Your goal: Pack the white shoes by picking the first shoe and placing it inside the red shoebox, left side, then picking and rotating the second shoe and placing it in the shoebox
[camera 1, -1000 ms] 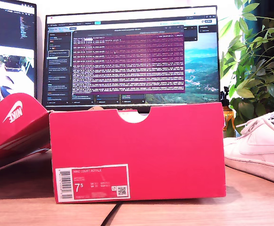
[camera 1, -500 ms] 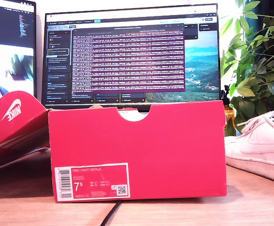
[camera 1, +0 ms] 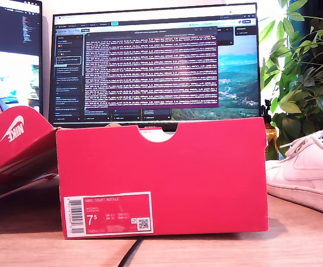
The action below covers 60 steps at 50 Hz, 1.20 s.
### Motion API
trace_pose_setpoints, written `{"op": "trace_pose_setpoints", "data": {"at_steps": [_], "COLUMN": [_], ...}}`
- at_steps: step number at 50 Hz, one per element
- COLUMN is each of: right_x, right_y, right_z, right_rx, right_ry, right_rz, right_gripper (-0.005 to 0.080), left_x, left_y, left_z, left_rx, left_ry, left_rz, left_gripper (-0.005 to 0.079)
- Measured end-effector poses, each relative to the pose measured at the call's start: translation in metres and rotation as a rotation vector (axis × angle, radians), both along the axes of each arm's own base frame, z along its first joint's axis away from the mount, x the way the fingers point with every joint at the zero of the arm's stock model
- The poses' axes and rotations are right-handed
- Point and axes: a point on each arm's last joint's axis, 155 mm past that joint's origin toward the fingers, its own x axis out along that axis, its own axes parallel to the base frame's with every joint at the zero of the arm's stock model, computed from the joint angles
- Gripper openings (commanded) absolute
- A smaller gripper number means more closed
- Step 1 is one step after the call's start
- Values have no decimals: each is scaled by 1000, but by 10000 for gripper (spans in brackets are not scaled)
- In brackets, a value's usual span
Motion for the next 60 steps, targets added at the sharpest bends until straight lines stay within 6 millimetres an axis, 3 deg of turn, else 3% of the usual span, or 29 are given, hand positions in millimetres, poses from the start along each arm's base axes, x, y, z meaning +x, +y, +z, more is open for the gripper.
{"op": "trace_pose_setpoints", "data": {"at_steps": [6,19,25,31,40,51,60], "right_x": [20,89,119,136,142,122,102], "right_y": [0,1,2,5,9,14,20], "right_z": [10,2,-18,-50,-95,-143,-160], "right_rx": [-23,-36,-39,-44,-54,-144,-241], "right_ry": [89,376,526,678,886,1079,1151], "right_rz": [-6,-4,-1,8,23,59,91], "right_gripper": [0,0,0,0,4,32,204], "left_x": [5,12,3,-8,-19,-2,32], "left_y": [-7,-37,-55,-71,-89,-93,-94], "left_z": [-11,-77,-111,-136,-162,-202,-203], "left_rx": [200,494,642,781,971,1166,1194], "left_ry": [22,151,198,218,201,272,250], "left_rz": [-16,-180,-268,-324,-347,-267,-98], "left_gripper": [-18,-18,-18,-18,-18,-18,-18]}}
